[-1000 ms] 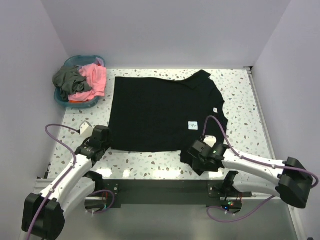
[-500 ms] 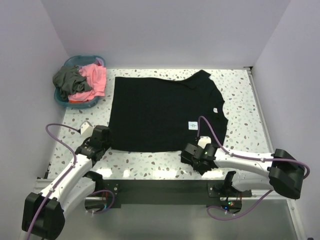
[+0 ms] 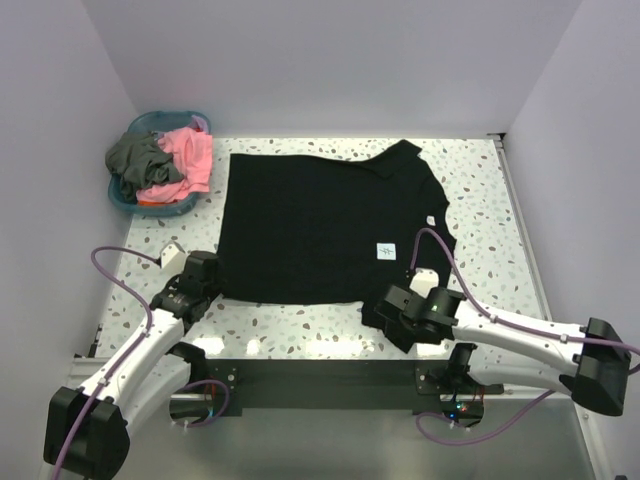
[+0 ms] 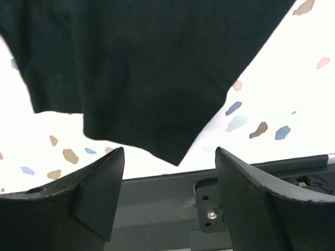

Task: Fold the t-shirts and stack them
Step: Fold the tshirt

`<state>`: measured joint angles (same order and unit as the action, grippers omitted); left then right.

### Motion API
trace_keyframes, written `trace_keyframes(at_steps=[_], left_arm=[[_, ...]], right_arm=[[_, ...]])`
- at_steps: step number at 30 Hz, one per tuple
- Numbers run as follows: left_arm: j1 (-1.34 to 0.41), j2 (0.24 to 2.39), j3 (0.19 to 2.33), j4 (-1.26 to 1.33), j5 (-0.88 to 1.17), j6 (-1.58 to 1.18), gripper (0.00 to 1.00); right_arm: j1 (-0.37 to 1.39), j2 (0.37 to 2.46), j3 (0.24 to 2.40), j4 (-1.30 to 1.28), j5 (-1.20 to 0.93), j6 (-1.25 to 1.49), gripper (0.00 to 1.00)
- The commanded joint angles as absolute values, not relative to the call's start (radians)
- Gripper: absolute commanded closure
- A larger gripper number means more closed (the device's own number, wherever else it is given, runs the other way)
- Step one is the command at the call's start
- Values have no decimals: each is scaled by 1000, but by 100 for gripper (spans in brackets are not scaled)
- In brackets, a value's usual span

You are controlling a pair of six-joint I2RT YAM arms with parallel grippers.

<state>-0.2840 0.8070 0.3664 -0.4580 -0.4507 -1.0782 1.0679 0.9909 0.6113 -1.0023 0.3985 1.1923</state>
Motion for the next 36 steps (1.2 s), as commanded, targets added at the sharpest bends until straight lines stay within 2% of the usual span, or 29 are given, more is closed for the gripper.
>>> trace_keyframes(at_steps=[1,6,18,20,21,23,24,27,31,36], left_arm=[[-285,808,394,-422,-460,-1052,100],[-285,808,393,-416,-449,-1051,100],[-285,782,387,-425,-449,-1048,100],[-285,778,385,-431,-453,-1048,100],[-285,773,385,-434,-454,-1046,100],[-285,766,385,-440,-457,-1046,100],[-285,762,385,-442,-459,-1046,100],[-285,753,391,-452,-462,-1043,100],[-285,744,396,-469,-469,-1043,100],[-285,726,406,-495,-466,-1045,100]], right_arm=[[1071,1035,626,-1002,436,1244,26],[1049,1089,597,-947,460,1285,22],[1032,1267,516,-767,379,1298,29],[1032,1259,511,-775,380,1302,37],[1032,1249,503,-781,383,1295,47],[1032,1195,502,-790,380,1292,59],[1032,1178,506,-814,382,1290,74],[1032,1109,538,-898,394,1287,91],[1029,1029,589,-1020,451,1261,100],[1028,904,690,-1156,500,1240,100]])
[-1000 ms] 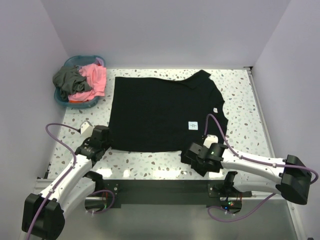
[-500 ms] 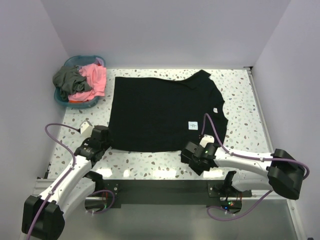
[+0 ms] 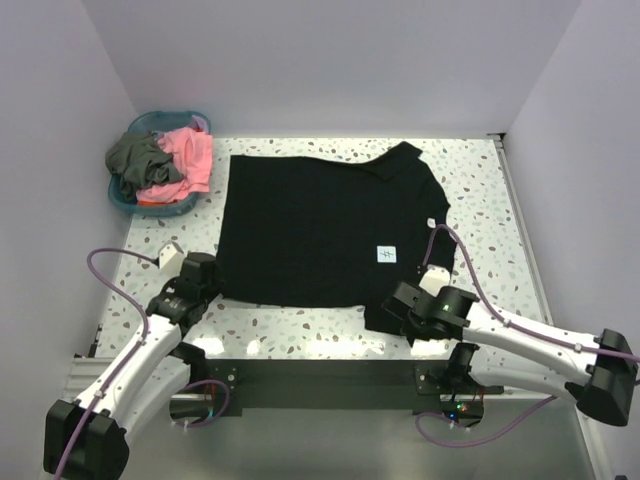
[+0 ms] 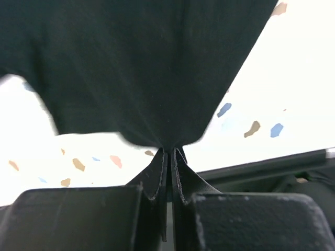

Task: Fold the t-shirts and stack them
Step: Fold the tshirt

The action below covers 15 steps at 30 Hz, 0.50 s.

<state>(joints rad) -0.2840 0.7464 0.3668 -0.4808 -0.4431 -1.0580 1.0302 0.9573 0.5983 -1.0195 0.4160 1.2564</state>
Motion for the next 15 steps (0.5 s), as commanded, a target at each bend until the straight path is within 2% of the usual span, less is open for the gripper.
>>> trace_keyframes(at_steps=[1,8,15], left_arm=[[-285,721,410,-499,-462,-1043,100],[-285,770,475,-476,-445,-1002,100],[-279,902,569,-439,-465,-996,100]], right_arm=[[1028,896,709,-1175,521,1233,100],[934,1000,899,-1143,632,1020,100],[709,1158,1011,-921,575,720,100]])
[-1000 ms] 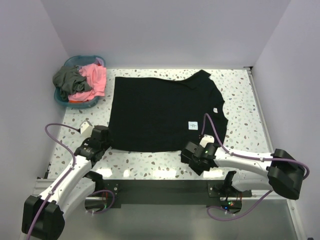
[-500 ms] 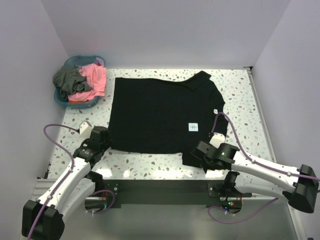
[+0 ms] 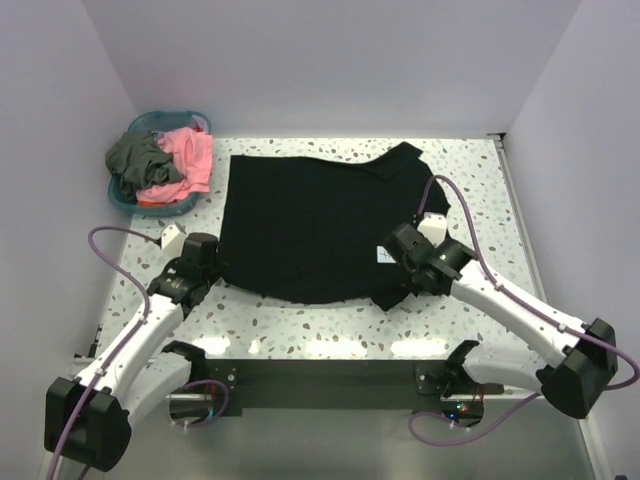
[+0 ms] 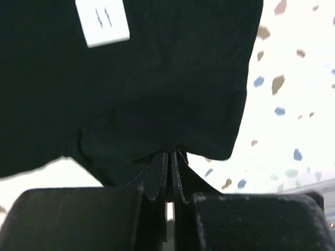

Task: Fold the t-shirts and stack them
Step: Fold the tshirt

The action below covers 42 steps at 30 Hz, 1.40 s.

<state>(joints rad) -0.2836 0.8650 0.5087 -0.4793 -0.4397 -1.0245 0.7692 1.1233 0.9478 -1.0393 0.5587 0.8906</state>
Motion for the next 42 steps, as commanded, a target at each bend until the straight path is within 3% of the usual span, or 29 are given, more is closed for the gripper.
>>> trace_keyframes(at_steps=[1,18,29,40,42], left_arm=[[-275,920,586,-431,-462,-996,100],[-114,1356,820,-284,-356,-954,100],[-81,1571,989,-253,-305,-911,100],[-69,1696,1095,-236,-255,-870,100],[-63,1698,1097,-232,-245,-865,84]], right_arm=[[690,1192,1022,-899,565,700,100],[434,1623,1295,-626,485,469,100],[364,1787,1459,-614,453,440,100],[287,1833,1463,-574,400,437,100],[278,1847,1474,-572,373,434,100]])
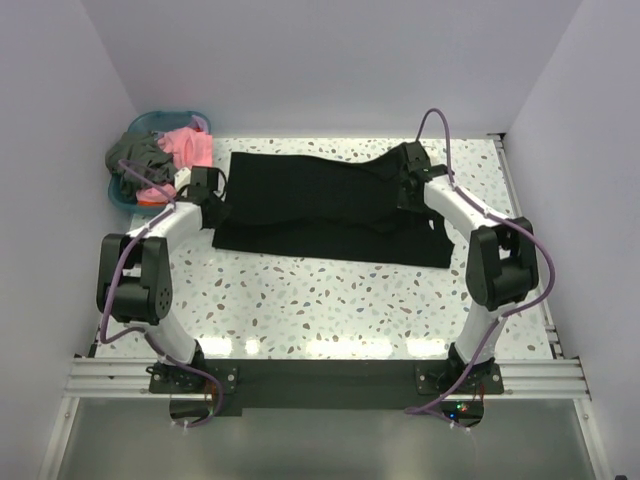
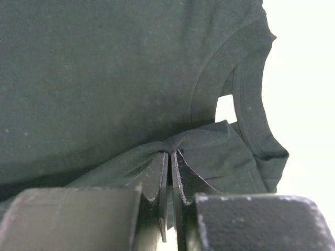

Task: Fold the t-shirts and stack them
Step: Fold the tshirt

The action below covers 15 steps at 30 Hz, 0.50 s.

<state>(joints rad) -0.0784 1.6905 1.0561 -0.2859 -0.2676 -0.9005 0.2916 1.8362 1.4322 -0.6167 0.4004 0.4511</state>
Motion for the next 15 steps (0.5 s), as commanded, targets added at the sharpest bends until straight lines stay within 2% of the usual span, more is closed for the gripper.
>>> trace_keyframes(at_steps=[1,2,3,5,6,8,10,13,14,15], left_arm=[[-61,1686,1094,-235,-248,-867,73],[-54,1675,1088,-230,-252,-867,48],[-51,1660,1069,-226,-258,-867,40],[-46,1611,1052,-222,-265,-862,29],[-46,1595,1039,-230,-274,-859,27],[-48,1548,1014,-235,-275,-862,26],[-54,1499,951,-224,-259,-880,30],[-90,1465,875,-210,-265,-903,42],[-110,1463,861,-216,-271,-914,49],[-120,1463,830,-210,-279,-928,51]], right_arm=[[267,1851,1486,-572,365,433,96],[265,1853,1491,-566,359,428,91],[261,1856,1494,-558,350,426,75],[256,1859,1517,-563,348,423,55],[256,1861,1523,-564,345,423,41],[256,1853,1531,-571,333,433,35],[258,1826,1516,-571,330,439,31],[261,1778,1432,-539,318,454,34],[262,1751,1408,-520,313,462,37],[265,1740,1387,-519,308,466,39]])
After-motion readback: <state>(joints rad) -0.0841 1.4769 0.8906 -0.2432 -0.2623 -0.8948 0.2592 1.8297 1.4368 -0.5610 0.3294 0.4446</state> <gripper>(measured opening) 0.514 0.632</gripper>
